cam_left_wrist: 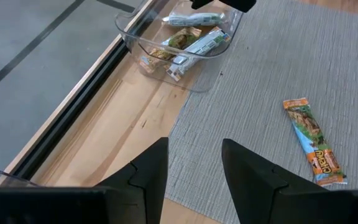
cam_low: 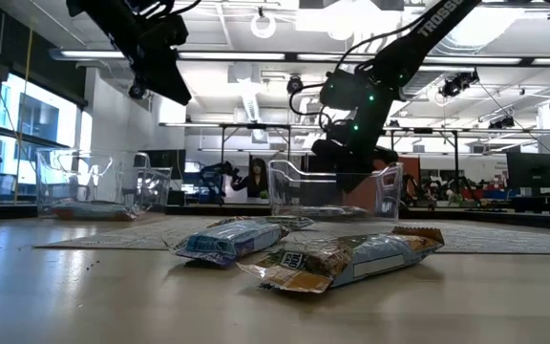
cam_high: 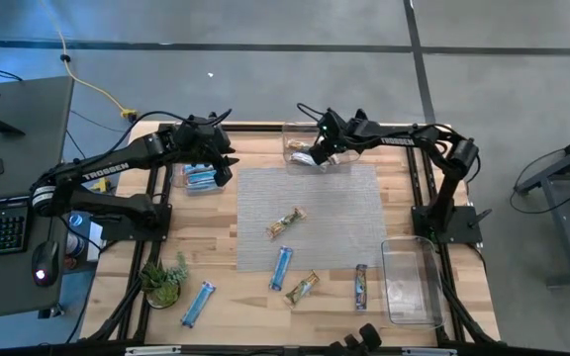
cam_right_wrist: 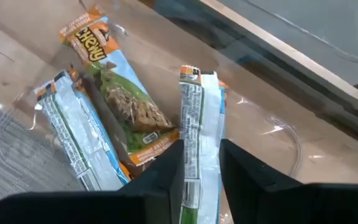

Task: Pick and place Granola Bars by type
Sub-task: Put the yellow granola bar into the top right transparent bin

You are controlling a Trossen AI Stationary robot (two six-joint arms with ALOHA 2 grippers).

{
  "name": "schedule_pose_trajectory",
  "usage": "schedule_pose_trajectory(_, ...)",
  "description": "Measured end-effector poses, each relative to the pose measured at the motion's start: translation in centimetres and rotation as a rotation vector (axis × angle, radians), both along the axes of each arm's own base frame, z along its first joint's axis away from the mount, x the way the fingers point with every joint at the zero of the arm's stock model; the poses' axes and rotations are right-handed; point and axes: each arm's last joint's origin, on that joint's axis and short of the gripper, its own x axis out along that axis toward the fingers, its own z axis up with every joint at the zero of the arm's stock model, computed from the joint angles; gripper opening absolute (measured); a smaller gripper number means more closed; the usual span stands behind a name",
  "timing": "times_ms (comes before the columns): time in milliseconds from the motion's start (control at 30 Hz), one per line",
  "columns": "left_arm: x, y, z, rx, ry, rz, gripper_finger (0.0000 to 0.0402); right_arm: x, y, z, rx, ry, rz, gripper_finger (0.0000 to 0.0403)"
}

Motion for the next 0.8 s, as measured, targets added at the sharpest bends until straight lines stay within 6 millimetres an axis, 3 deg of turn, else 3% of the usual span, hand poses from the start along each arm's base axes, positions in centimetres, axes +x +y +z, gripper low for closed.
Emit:
schedule_pose_trajectory(167,0.0,0.0,0.0,0.0,0.0,0.0,0.0145,0.7,-0.2,1.1,-0.019,-0.009,0.048,0.0093)
schedule_pose_trajectory(367,0.1,0.0,0.0,-0.002,0.002,0.0,0.0145,3.5,1.6,5.4,0.013,-0.049,0.327,0.0103)
schedule_pose_trajectory(633,0.6,0.3,-0.7,-0.019,0.036,0.0,0.0145,8.3,9.5,11.3,-0.087,-0.107,0.827,0.0104)
schedule_pose_trajectory(800,0.8,0.4,-1.0,-0.03,0.048,-0.001,0.0145,9.6,15.2,11.9,-0.148,-0.088,1.134,0.0103)
